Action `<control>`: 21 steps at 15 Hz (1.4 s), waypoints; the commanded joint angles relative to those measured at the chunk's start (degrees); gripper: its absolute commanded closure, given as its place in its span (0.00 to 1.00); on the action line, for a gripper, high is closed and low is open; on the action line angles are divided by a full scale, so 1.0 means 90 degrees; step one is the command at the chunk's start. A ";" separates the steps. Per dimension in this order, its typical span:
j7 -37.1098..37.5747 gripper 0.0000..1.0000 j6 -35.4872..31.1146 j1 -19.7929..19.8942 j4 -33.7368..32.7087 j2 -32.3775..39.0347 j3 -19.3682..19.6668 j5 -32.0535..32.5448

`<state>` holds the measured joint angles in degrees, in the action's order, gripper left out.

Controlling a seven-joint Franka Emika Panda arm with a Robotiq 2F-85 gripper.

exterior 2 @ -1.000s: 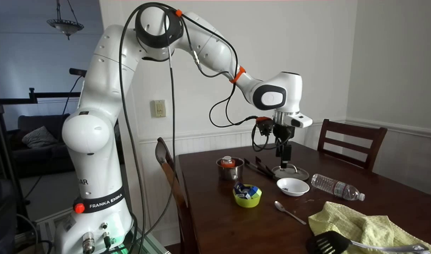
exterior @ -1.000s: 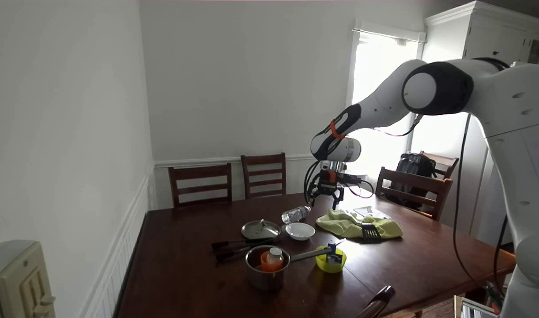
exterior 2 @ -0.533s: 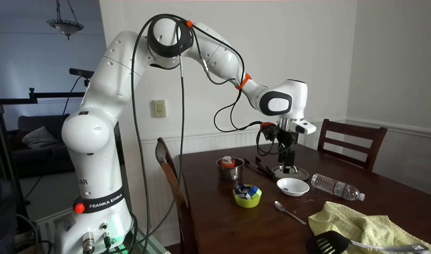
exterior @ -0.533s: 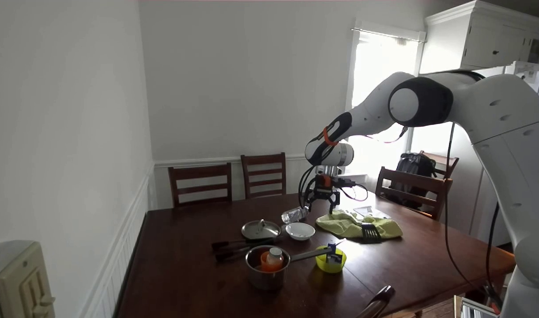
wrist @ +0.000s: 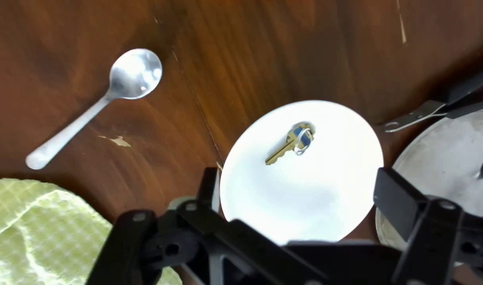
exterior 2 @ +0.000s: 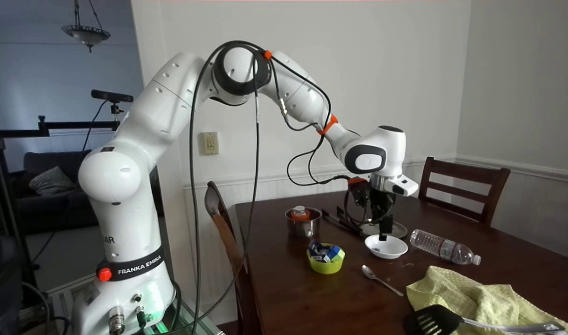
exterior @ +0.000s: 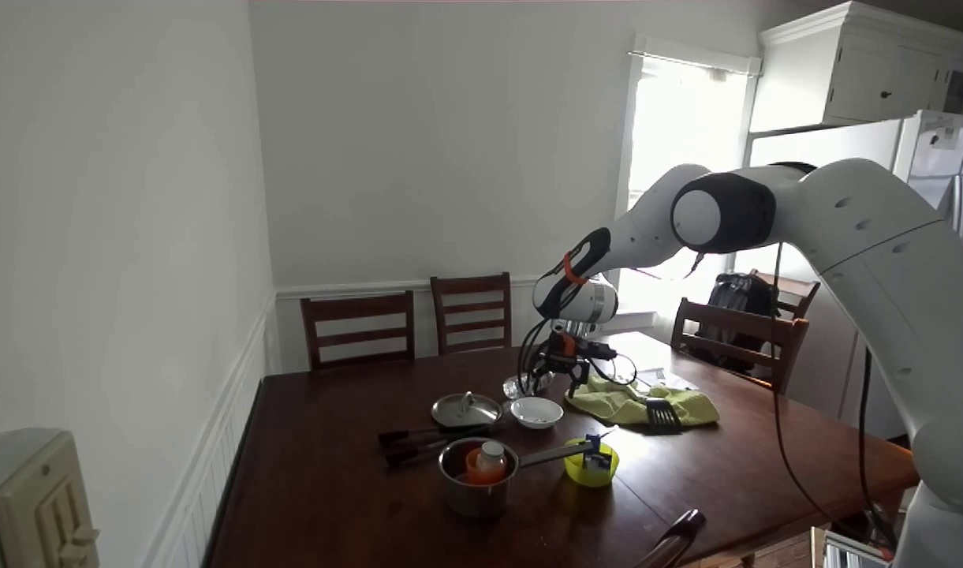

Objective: Move the keys from the white bowl to the yellow one

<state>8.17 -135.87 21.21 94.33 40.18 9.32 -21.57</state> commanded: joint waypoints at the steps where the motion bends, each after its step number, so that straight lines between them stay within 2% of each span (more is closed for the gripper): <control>1: -0.0268 0.11 -0.0116 0.0359 -0.0895 0.0708 -0.0356 -0.0322; 2: -0.0268 0.26 -0.0106 0.0390 -0.1075 0.0854 -0.0392 -0.0305; 8: -0.0161 0.56 0.0178 0.0441 -0.1915 0.1520 -0.0592 -0.0190; 10: -0.0085 0.56 0.0384 0.0423 -0.2113 0.1711 -0.0599 -0.0144; 11: -0.0057 0.52 0.0479 0.0400 -0.2150 0.1783 -0.0565 -0.0097; 14: 0.0002 0.48 0.0737 0.0413 -0.2240 0.1909 -0.0497 -0.0070; 16: 0.0020 0.50 0.0781 0.0427 -0.2275 0.1936 -0.0479 -0.0092; 17: 0.0015 0.62 0.0810 0.0425 -0.2300 0.1961 -0.0484 -0.0094; 18: 0.0019 0.65 0.0857 0.0426 -0.2324 0.1972 -0.0492 -0.0100; 19: 0.0029 0.74 0.0902 0.0422 -0.2337 0.1971 -0.0485 -0.0092; 20: 0.0027 0.79 0.0947 0.0427 -0.2344 0.1965 -0.0487 -0.0094; 21: 0.0007 0.90 0.1008 0.0433 -0.2354 0.1945 -0.0485 -0.0080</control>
<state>7.71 -129.49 24.34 75.77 56.41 5.25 -22.42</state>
